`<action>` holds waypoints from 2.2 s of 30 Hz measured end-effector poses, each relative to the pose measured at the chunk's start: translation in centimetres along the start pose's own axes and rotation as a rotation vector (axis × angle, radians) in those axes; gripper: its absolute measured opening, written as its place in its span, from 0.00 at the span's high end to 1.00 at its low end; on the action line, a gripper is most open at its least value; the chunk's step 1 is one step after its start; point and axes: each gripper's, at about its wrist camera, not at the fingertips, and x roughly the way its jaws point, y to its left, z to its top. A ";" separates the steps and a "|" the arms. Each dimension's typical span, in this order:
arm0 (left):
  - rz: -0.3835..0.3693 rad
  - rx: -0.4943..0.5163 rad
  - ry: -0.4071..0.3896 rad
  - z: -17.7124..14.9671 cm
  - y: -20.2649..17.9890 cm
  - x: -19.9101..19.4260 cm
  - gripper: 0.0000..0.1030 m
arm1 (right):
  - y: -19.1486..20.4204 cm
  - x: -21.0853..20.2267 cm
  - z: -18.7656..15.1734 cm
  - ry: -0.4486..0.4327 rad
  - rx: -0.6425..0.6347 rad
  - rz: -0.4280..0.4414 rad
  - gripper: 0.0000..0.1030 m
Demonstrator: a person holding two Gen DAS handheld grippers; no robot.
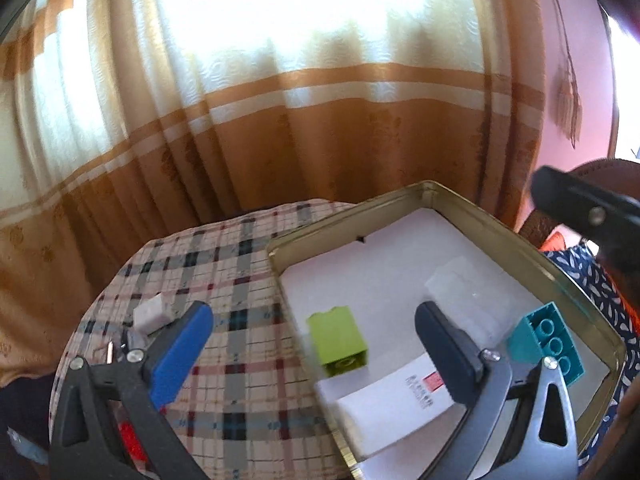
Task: Organize rigid objects
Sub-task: 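Open the left gripper to drop the green block while the right releases the lid, then withdraw both grippers from the tin back over the table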
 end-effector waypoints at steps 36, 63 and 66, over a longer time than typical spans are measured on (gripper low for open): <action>0.375 -0.335 -0.103 -8.7 19.4 -3.1 0.00 | 15.0 -4.8 -9.3 -0.337 -0.241 0.060 0.05; 0.400 -0.324 -0.080 -8.7 19.1 -2.9 0.01 | 14.7 -3.0 -9.3 -0.259 -0.214 0.029 0.05; 0.399 -0.330 -0.076 -8.7 19.3 -2.8 0.00 | 14.7 -3.0 -9.3 -0.259 -0.216 0.031 0.05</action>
